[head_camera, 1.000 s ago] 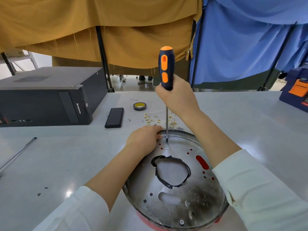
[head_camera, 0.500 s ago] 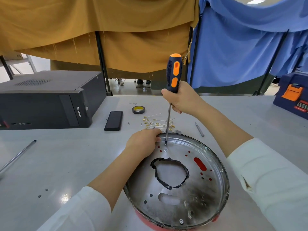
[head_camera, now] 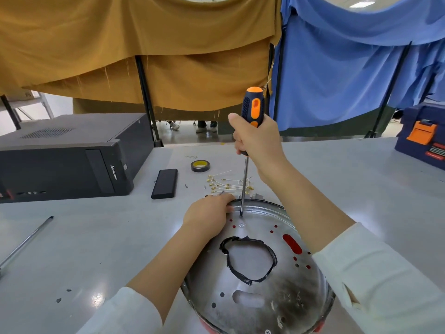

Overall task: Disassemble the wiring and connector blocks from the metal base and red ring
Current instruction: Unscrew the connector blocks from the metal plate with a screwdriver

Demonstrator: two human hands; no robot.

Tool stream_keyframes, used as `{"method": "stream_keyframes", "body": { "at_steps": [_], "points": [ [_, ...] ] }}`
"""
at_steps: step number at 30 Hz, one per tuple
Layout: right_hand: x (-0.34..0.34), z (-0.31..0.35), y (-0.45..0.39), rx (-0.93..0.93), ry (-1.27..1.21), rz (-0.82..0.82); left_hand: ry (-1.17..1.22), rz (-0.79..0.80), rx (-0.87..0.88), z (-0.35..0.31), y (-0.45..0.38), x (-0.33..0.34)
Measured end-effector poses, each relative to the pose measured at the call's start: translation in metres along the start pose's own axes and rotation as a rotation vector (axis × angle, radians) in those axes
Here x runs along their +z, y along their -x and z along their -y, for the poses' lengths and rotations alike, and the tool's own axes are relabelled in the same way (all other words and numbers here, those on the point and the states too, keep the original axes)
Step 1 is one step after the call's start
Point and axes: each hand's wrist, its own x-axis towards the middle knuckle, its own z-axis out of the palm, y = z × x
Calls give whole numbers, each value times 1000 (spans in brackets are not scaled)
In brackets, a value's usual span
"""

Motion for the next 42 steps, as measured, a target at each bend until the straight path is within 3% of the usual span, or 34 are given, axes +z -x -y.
{"method": "stream_keyframes", "body": {
  "at_steps": [2,7,12,16,21,24,27,35,42],
  "points": [
    [-2,-5,1,-1,-110,-7,-9,-10,6,1,-1,1],
    [-14,-5,-8,86,-282,325,-20,-24,-3,1,-4,3],
    [-21,-9,-6,9,-171,317,-11,-13,-14,1,-3,2],
    [-15,-2,-2,-127,152,105,5,-22,-9,1,-1,2],
    [-2,-4,2,-127,2,-92,-4,-12,-3,1,-2,2],
    [-7,-5,-2,-19,-275,192,-10,-19,1,0,-2,2],
    [-8,-4,-4,14,-329,421,-14,-26,5,0,-3,2],
    [1,-5,4,-112,-96,269,9,-19,2,1,-2,1],
    [0,-7,9,-159,-32,100,6,-19,12,2,-2,2]
  ]
}}
